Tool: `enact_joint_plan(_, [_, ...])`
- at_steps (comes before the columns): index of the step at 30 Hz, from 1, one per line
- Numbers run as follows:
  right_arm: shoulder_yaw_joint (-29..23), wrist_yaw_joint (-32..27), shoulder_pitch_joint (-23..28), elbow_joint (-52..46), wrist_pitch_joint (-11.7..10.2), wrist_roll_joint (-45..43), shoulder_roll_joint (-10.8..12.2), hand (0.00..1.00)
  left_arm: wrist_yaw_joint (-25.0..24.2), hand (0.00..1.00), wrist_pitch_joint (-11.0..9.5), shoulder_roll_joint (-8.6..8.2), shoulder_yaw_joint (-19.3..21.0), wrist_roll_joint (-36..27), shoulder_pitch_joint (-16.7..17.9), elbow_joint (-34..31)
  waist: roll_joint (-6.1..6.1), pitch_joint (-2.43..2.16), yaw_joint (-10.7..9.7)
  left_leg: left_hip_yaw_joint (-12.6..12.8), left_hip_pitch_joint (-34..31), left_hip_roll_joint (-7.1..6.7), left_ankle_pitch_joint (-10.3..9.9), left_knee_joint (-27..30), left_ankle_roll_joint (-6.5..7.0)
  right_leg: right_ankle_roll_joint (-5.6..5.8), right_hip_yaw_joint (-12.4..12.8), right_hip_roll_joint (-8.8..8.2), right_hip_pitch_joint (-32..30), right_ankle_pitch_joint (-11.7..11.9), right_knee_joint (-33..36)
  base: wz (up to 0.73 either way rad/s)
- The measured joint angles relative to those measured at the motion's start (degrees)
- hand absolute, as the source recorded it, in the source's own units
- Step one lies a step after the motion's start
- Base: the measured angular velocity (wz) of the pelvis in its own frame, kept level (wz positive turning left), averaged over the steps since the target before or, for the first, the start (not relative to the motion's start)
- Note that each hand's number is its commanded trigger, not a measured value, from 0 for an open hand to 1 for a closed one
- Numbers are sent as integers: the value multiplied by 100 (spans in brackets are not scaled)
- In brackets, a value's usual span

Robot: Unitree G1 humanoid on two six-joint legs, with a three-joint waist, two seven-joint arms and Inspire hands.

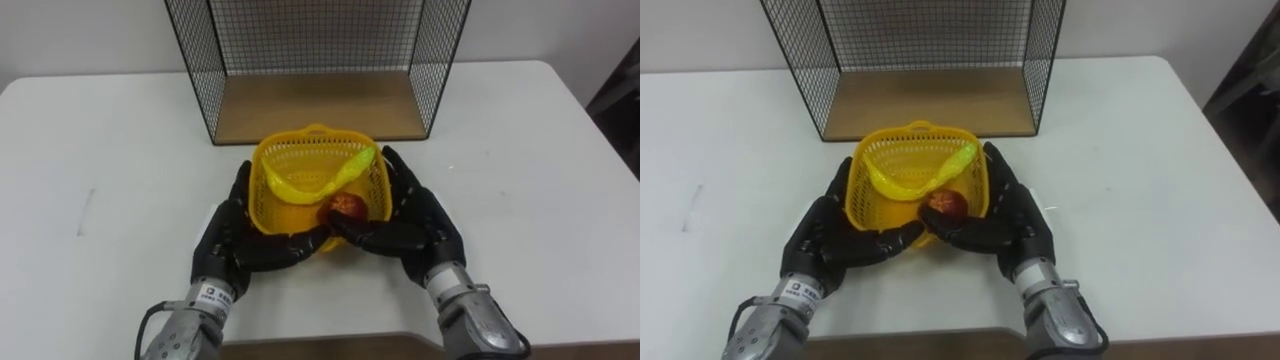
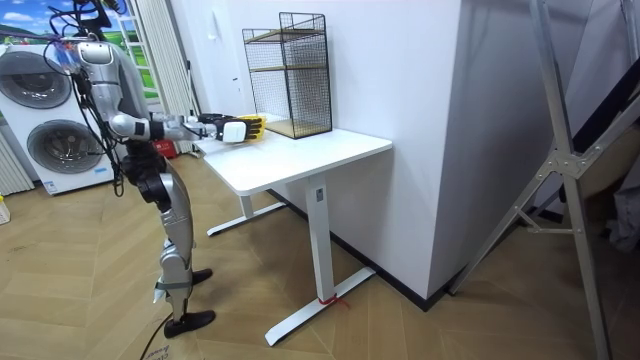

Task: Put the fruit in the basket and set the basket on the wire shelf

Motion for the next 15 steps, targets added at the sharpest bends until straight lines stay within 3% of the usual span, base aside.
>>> enact_joint_plan(15, [65, -69, -41, 167, -101, -148, 30, 0, 134, 0, 0, -7, -97, -17, -62, 2, -44, -10, 14, 42, -4, 35, -1, 75, -1, -15, 52, 27, -16, 10, 20, -1])
